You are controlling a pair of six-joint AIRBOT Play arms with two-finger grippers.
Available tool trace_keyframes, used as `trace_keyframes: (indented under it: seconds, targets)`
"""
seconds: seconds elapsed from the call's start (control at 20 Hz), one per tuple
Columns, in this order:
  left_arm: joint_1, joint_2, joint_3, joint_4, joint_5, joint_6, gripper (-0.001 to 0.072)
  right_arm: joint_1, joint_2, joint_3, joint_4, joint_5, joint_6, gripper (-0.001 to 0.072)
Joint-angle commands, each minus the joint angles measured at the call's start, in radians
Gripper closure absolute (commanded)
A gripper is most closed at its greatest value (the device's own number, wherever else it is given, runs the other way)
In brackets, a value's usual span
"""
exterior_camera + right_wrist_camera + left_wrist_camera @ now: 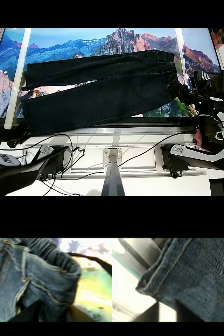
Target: Fold the clothes and pants, and hang the long-sleeved shirts on hangers.
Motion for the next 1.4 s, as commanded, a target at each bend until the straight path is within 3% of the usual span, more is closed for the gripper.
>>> trace_keyframes:
  seconds: [0.0, 0.1, 0.3, 0.35, 0.4, 0.45, 0.5, 0.8, 0.9, 1.25, 1.35]
  targets:
    - [0.001, -0.004, 0.000, -0.063, 0.054, 0.024, 0.0686, 0.001, 0.001, 0.002, 0.008, 0.003, -0.017, 0.0499]
    - [0.001, -0.002, 0.000, -0.120, 0.056, 0.067, 0.0686, 0.001, 0.001, 0.002, 0.000, 0.018, -0.038, 0.0691]
    - [0.001, -0.002, 0.000, -0.107, 0.018, 0.071, 0.0685, 0.001, 0.002, 0.001, -0.003, 0.041, -0.038, 0.0690]
    - [0.001, -0.002, 0.000, -0.071, -0.003, 0.071, 0.0631, 0.001, 0.002, 0.001, -0.007, 0.044, -0.038, 0.0690]
    - [0.001, -0.002, 0.000, -0.026, -0.024, 0.068, 0.0409, 0.001, 0.002, 0.001, -0.014, 0.045, -0.038, 0.0689]
    - [0.001, -0.002, 0.000, -0.001, -0.043, 0.067, 0.0123, 0.001, 0.002, 0.001, -0.026, 0.044, -0.038, 0.0689]
    - [0.001, -0.002, 0.000, 0.000, -0.057, 0.064, 0.0038, 0.001, 0.002, 0.001, -0.039, 0.043, -0.038, 0.0689]
    - [0.001, -0.005, 0.000, -0.002, -0.069, 0.011, 0.0045, 0.001, 0.002, 0.001, -0.094, 0.039, -0.037, 0.0689]
    - [0.001, -0.005, -0.001, -0.002, -0.044, 0.011, 0.0152, 0.001, 0.002, 0.001, -0.094, 0.041, -0.037, 0.0689]
    - [0.001, -0.005, -0.003, 0.157, 0.005, -0.015, 0.0156, 0.001, 0.008, 0.001, -0.209, 0.097, 0.005, 0.0692]
    - [0.001, -0.005, -0.004, 0.126, 0.053, -0.019, 0.0307, 0.001, 0.023, 0.001, -0.262, 0.099, 0.031, 0.0692]
